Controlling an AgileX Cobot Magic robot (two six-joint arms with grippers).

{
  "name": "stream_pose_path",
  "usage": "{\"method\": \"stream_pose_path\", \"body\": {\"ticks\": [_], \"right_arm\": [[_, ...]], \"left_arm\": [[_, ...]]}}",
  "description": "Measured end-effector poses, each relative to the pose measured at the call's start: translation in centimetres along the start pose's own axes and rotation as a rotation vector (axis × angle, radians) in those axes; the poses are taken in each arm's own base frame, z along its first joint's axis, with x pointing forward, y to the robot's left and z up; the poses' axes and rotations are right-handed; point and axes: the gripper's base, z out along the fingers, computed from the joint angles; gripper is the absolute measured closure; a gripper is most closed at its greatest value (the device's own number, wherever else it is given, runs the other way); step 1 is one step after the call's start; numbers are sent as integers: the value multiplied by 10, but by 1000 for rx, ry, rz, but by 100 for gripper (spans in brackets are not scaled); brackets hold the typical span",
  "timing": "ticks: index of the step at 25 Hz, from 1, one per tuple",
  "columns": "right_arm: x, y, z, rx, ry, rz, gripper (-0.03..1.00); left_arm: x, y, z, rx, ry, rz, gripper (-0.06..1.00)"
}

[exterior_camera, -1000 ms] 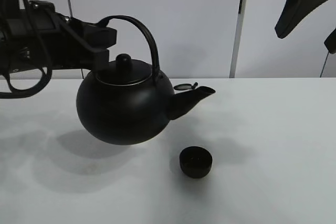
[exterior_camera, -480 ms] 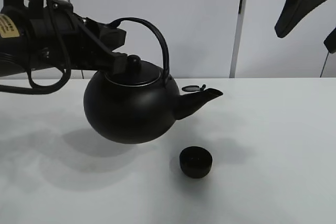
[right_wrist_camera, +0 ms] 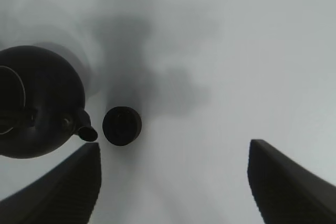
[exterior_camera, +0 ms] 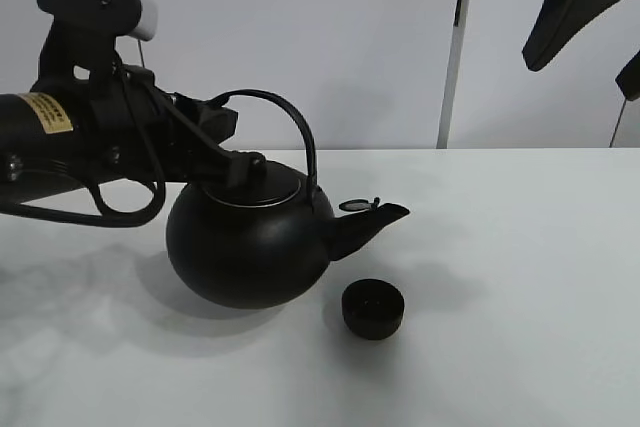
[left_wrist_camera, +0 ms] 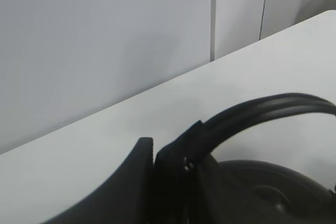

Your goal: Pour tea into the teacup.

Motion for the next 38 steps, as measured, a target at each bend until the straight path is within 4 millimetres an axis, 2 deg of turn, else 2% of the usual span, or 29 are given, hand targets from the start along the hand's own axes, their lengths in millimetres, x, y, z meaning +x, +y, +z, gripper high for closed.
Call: {"method": "stream_pose_path", "body": {"ticks": [12, 30, 38], "right_arm": [[-2, 0, 0, 0, -17, 1, 43], [-2, 0, 0, 0, -17, 1, 43], [-2, 0, 0, 0, -17, 1, 43]], "left_arm": [[-2, 1, 1, -9, -38, 50, 80], [-4, -6, 0, 64, -57, 176, 81], [-2, 4, 1, 34, -51, 176, 81]]}}
